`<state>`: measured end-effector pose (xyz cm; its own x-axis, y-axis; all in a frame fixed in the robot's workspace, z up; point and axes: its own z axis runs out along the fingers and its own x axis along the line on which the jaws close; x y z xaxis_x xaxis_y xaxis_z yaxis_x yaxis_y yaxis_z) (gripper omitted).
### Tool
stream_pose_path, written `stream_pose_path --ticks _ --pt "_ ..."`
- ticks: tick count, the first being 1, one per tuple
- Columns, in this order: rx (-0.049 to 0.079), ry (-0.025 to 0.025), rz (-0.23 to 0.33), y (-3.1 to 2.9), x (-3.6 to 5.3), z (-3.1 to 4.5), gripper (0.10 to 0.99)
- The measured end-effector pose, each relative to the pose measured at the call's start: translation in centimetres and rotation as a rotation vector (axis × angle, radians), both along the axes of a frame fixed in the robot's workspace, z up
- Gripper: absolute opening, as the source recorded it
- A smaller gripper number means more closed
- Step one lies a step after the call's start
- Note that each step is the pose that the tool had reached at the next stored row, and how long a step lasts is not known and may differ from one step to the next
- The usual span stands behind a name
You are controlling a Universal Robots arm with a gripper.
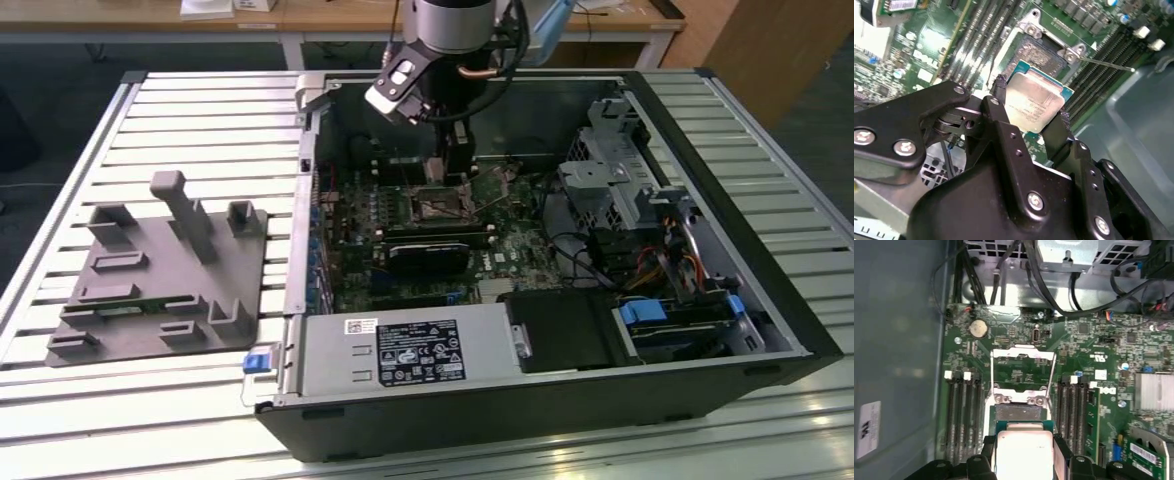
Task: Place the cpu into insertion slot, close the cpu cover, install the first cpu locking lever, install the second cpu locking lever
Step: 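Place the cpu into insertion slot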
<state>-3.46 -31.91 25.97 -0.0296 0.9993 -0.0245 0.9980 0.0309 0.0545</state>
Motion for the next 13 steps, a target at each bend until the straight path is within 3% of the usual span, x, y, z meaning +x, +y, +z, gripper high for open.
stream_pose_path --ticks 4,13 --pt "-0.005 -0.0064 0.000 0.03 0.01 -0.50 0.541" --pt "-0.003 -0.0072 0.000 0.20 0.01 -1.90 0.541"
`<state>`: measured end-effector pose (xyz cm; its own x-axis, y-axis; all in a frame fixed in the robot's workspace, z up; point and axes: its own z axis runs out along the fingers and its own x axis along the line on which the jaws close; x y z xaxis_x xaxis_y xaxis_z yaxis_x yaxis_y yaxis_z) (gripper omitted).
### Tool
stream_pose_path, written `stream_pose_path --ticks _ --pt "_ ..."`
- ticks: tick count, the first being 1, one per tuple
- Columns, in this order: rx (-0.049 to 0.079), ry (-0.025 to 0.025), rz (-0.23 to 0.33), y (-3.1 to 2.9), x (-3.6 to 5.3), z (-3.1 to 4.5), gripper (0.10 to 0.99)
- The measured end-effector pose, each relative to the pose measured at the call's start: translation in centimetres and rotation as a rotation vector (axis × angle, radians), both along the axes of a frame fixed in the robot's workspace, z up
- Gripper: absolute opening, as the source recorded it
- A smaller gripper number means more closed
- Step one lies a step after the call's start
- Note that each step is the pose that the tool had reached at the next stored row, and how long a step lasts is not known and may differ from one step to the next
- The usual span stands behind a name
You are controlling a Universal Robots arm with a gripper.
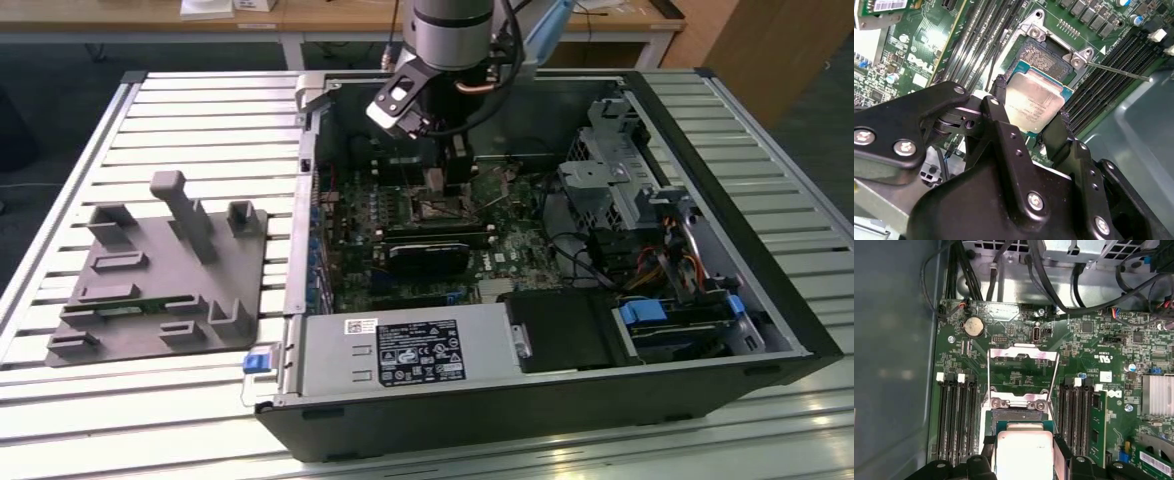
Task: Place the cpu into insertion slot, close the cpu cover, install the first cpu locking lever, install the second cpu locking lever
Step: 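Place the cpu into insertion slot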
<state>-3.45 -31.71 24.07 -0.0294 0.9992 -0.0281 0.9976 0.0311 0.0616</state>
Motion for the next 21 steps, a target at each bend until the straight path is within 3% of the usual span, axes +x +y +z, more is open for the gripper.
stream_pose_path --ticks 7,21 --pt "0.002 -0.0059 0.000 0.03 -0.02 -0.49 0.541" --pt "0.002 -0.0064 -0.001 0.03 -0.10 -2.16 0.541"
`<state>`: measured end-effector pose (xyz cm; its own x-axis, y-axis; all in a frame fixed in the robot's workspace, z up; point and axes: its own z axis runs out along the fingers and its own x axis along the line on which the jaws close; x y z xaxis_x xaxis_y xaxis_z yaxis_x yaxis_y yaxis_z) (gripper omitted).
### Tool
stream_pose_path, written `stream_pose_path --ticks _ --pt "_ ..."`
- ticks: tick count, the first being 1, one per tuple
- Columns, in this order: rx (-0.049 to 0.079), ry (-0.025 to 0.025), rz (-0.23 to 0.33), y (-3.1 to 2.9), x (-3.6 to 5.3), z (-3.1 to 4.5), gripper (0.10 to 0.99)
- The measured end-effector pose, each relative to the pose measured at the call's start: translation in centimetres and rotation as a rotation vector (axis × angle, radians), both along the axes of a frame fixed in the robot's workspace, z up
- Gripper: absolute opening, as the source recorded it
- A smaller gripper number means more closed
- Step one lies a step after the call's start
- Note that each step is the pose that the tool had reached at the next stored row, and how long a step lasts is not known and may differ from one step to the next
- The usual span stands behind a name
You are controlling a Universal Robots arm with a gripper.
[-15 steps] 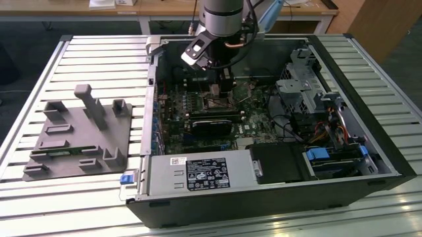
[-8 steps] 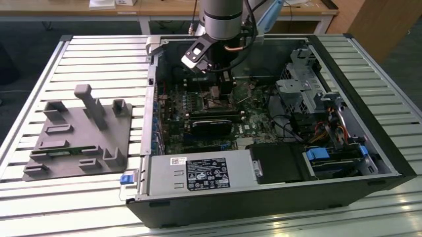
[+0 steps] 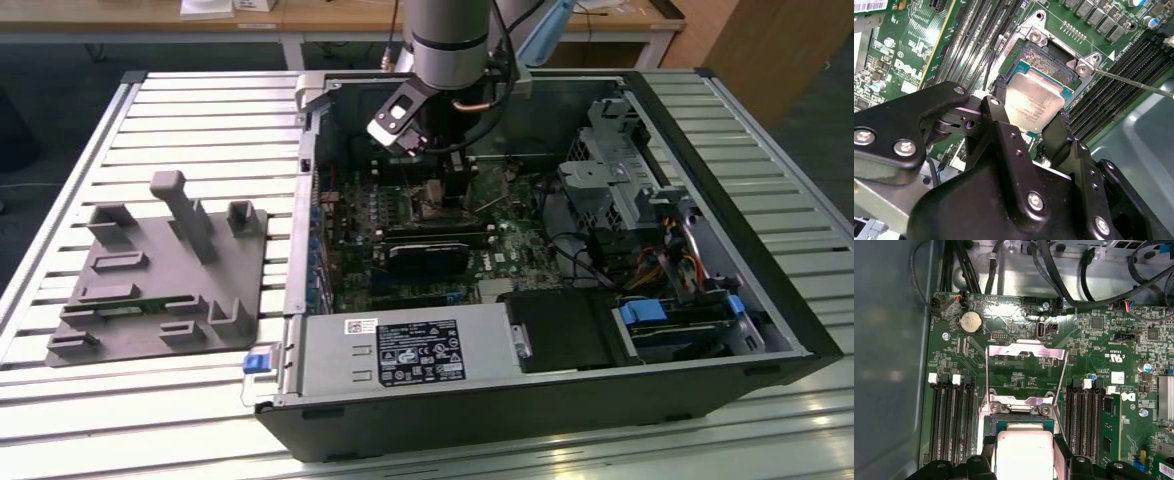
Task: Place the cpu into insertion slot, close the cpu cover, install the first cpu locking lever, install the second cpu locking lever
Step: 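Place the cpu into insertion slot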
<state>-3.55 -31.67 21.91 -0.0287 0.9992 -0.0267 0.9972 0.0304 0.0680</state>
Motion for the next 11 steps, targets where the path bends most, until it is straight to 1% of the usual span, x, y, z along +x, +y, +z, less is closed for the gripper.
stream_pose_path --ticks 8,11 --pt "0.000 0.0001 -0.001 0.08 -0.09 -1.09 0.541" --pt "0.000 0.0000 -0.001 0.13 -0.12 -1.36 0.541"
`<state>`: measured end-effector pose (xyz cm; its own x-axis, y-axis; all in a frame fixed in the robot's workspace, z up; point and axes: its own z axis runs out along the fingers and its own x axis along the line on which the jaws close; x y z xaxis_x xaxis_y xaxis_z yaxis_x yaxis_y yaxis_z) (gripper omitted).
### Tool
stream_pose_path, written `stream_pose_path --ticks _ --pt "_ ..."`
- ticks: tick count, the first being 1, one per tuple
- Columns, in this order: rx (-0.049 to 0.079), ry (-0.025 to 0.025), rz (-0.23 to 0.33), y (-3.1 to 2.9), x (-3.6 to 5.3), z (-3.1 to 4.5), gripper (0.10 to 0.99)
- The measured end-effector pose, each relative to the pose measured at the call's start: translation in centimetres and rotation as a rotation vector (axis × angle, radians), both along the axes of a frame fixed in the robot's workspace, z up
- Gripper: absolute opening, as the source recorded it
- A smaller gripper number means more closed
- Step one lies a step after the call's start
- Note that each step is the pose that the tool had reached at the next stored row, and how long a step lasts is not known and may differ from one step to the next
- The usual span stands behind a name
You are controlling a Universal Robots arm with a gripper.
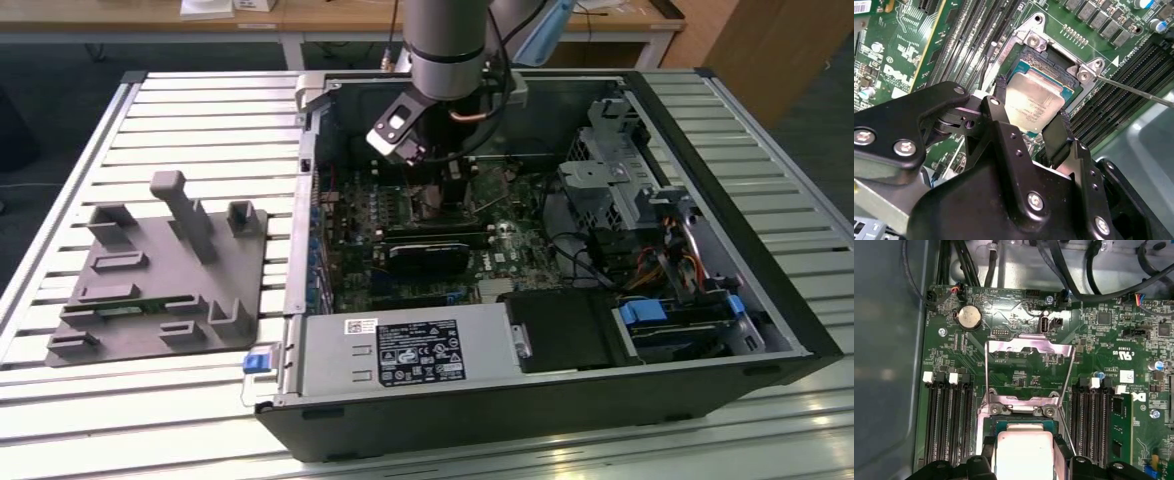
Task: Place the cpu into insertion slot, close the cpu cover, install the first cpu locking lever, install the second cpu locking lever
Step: 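Place the cpu into insertion slot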
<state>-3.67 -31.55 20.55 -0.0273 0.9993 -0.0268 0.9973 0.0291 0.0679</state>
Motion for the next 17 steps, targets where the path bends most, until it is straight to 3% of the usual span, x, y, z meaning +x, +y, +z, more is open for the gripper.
stream_pose_path --ticks 17 --pt "0.000 0.0002 -0.005 0.05 -0.16 -0.94 0.541"
